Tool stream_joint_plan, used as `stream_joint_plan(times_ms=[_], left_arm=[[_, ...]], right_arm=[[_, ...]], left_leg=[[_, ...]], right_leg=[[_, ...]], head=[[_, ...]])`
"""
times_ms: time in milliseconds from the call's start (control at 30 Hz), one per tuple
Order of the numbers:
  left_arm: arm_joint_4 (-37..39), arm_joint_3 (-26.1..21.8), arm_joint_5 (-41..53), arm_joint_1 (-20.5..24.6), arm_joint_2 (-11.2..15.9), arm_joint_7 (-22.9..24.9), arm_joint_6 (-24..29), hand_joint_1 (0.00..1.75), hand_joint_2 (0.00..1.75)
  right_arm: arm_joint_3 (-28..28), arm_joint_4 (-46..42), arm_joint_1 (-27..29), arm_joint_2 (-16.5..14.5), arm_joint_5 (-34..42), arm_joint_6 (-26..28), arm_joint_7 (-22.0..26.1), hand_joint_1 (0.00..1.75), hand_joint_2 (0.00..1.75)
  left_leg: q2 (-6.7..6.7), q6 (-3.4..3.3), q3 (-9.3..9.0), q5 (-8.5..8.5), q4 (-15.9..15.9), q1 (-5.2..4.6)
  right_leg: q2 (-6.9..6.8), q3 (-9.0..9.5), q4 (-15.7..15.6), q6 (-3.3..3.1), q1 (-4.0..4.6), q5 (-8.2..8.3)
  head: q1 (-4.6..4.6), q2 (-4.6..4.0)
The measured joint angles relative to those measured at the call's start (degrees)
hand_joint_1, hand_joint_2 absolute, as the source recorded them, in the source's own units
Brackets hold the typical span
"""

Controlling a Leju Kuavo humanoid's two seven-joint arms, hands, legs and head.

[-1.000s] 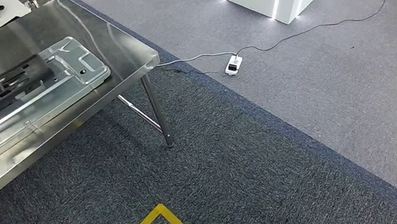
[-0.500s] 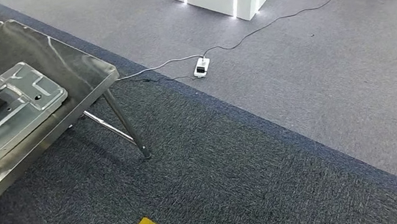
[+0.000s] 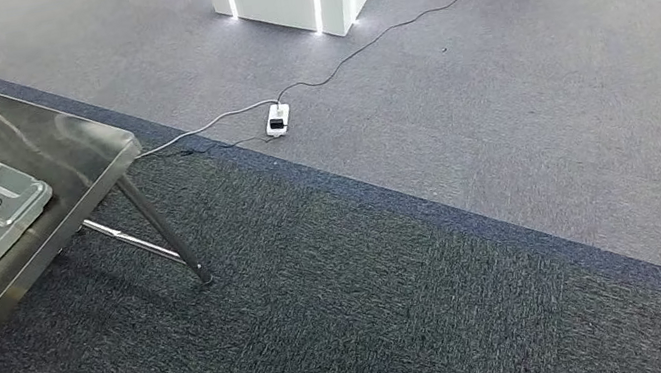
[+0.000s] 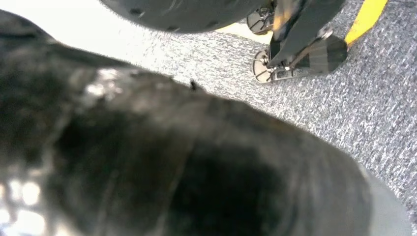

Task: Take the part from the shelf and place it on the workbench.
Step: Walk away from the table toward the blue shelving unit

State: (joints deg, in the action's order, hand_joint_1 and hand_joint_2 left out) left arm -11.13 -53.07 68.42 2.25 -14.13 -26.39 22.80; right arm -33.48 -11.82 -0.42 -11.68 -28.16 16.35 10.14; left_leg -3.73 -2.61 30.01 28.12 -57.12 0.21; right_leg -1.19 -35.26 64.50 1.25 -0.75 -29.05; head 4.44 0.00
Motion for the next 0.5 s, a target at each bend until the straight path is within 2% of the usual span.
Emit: stream_joint_plan(times_ms=[33, 67, 100, 167, 233, 300, 333, 367, 400, 433, 467, 500], left_arm=[[-0.01, -0.01, 0.00, 0.03, 0.00, -0.04, 0.01, 0.00, 0.00], [-0.01, -0.01, -0.01, 0.07, 0.00, -0.08, 0.01, 0.00, 0.00], [-0.01, -0.02, 0.00, 0.12, 0.00, -0.10, 0.02, 0.00, 0.00], [0.00, -0.03, 0.03, 0.22, -0.03, -0.09, 0.03, 0.00, 0.00], [0.00, -0.04, 0.11, 0.26, -0.07, 0.03, 0.07, 0.00, 0.00], [0.01, -0.04, 0.25, 0.14, -0.08, 0.17, 0.13, 0.00, 0.00], [0.01, -0.03, 0.34, 0.02, -0.08, 0.23, 0.15, 0.00, 0.00], [0.01, -0.03, 0.43, -0.12, -0.08, 0.27, 0.15, 0.00, 0.00], [0.01, -0.03, 0.52, -0.23, -0.08, 0.31, 0.15, 0.00, 0.00], [0.01, -0.03, 0.57, -0.29, -0.08, 0.33, 0.16, 0.00, 0.00], [0.01, -0.03, 0.61, -0.30, -0.08, 0.34, 0.16, 0.00, 0.00], [0.01, -0.04, 0.65, -0.30, -0.08, 0.34, 0.17, 0.00, 0.00]], right_arm=[[0.00, 0.00, -0.06, 0.01, 0.01, -0.01, 0.01, 0.00, 0.00], [0.00, 0.01, -0.14, 0.02, 0.02, -0.03, 0.02, 0.00, 0.00], [0.00, 0.01, -0.18, 0.03, 0.03, -0.07, 0.02, 0.00, 0.00], [0.00, 0.02, -0.07, 0.04, 0.05, -0.15, 0.01, 0.00, 0.00], [0.00, 0.03, 0.05, 0.03, 0.01, -0.22, -0.05, 0.00, 0.00], [0.00, 0.03, 0.02, 0.02, -0.04, -0.31, -0.10, 0.00, 0.00], [0.00, 0.03, 0.02, 0.03, -0.05, -0.34, -0.11, 0.00, 0.00], [0.00, 0.04, 0.04, 0.03, -0.05, -0.37, -0.12, 0.00, 0.00], [0.00, 0.04, 0.09, 0.03, -0.05, -0.39, -0.13, 0.00, 0.00], [0.00, 0.04, 0.14, 0.03, -0.05, -0.44, -0.14, 0.00, 0.00], [0.00, 0.04, 0.18, 0.03, -0.05, -0.52, -0.15, 0.00, 0.00], [0.00, 0.04, 0.22, 0.03, -0.05, -0.63, -0.15, 0.00, 0.00]], left_leg=[[-0.49, 0.29, -0.06, 0.23, -0.20, -0.07], [-0.88, 0.62, -0.14, 0.42, -0.31, -0.12], [-1.27, 0.95, -0.25, 0.56, -0.37, -0.17], [-1.76, 1.54, -0.50, 0.81, -0.41, -0.10], [-0.25, 2.06, 0.02, 2.36, -2.19, 0.12], [2.16, 2.36, 2.56, 5.95, -8.20, 0.36], [2.76, 2.41, 4.32, 7.71, -12.03, 0.40], [2.99, 2.43, 5.75, 8.62, -15.03, 0.42], [3.11, 2.40, 6.41, 8.36, -16.21, 0.42], [3.23, 2.32, 6.07, 6.95, -15.16, 0.42], [3.58, 2.20, 4.88, 4.77, -12.22, 0.44], [4.65, 2.05, 3.34, 2.73, -8.47, 0.52]], right_leg=[[-0.70, 1.72, -3.27, -0.16, 0.17, 1.06], [-1.19, 2.73, -5.20, -0.37, 0.37, 1.48], [-1.31, 2.99, -5.91, -0.60, 0.60, 1.43], [-0.55, 2.96, -6.12, -1.13, 0.61, 1.65], [0.33, 3.16, -6.59, -1.75, 0.37, 1.98], [1.29, 3.21, -6.81, -2.20, 0.30, 2.19], [1.86, 3.15, -6.79, -2.31, 0.36, 2.21], [2.53, 3.14, -6.74, -2.36, 0.42, 2.21], [3.27, 3.13, -6.65, -2.38, 0.45, 2.20], [4.06, 3.14, -6.52, -2.38, 0.45, 2.18], [4.86, 3.16, -6.36, -2.33, 0.43, 2.13], [5.60, 3.10, -6.17, -2.24, 0.38, 2.06]], head=[[0.01, 0.00], [-0.01, 0.00], [-0.01, 0.00], [-0.03, -0.01], [-0.09, -0.01], [-0.19, -0.01], [-0.21, -0.01], [-0.21, -0.01], [-0.21, -0.01], [-0.22, 0.00], [-0.22, 0.00], [-0.21, 0.00]])
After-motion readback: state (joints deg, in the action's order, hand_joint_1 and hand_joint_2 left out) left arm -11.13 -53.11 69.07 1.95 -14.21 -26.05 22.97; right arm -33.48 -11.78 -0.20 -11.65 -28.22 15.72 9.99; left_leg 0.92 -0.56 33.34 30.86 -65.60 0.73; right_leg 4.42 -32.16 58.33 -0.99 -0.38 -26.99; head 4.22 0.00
